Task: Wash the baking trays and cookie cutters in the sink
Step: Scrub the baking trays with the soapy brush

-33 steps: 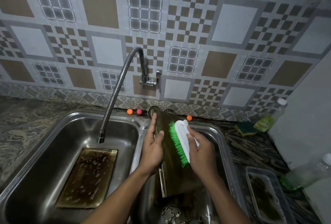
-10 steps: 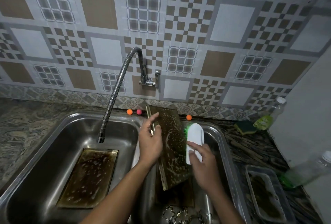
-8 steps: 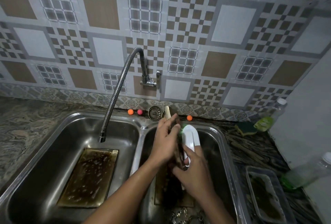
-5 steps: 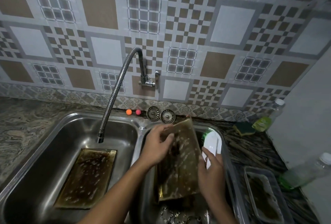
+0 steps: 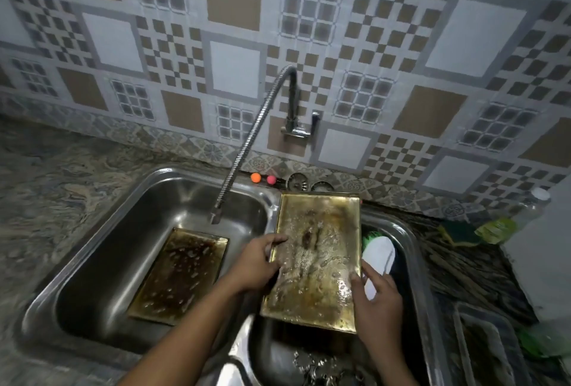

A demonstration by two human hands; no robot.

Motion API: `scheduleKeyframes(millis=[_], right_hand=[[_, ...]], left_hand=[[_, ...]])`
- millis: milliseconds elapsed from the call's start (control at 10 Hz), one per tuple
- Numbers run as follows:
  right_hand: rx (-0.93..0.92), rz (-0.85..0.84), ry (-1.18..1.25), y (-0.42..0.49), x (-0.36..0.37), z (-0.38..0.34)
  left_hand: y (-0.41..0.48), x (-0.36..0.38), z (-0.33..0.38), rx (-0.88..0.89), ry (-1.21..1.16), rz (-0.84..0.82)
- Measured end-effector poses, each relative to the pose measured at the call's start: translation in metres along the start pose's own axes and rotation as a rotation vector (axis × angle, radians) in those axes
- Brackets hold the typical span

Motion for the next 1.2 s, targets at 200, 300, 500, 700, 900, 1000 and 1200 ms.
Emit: scheduleKeyframes(millis=[200, 300, 500, 700, 900, 1000, 1200], right_hand=[[-0.064, -0.309, -0.079, -0.016, 0.096, -0.032], [-0.131, -0.470, -0.156, -0.030, 0.148, -0.048], [-0.135, -0.704, -0.293, -0.060, 0.228, -0.054], [0.042, -0.850, -0.399, -0.079, 0.276, -0.021], [0.123, -0.877, -0.429, -0.087, 0.308, 0.010], [0.077, -0.875, -0.435, -0.082, 0.322, 0.020], [-0.101, -0.888, -0.499, -0.079, 0.335, 0.020]], left_hand=[[-0.020, -0.090, -0.062, -0.168, 0.001, 0.179], [-0.031, -0.130, -0.100, -0.272, 0.118, 0.290], [-0.053, -0.175, -0.185, -0.367, 0.246, 0.245], [-0.052, -0.173, -0.236, -0.385, 0.385, 0.150], [-0.031, -0.165, -0.279, -0.393, 0.532, 0.024], [-0.020, -0.162, -0.296, -0.398, 0.557, 0.034], [-0.013, -0.164, -0.306, -0.347, 0.617, 0.054]])
Point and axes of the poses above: each hand's wrist, its own y-axis towards the middle knuckle, its own x-axis out of the palm, z = x × y, the point moved 2 cm from there along y, towards the middle knuckle, and after that the axes turned 3 degrees about y, right-handed, at the moved point
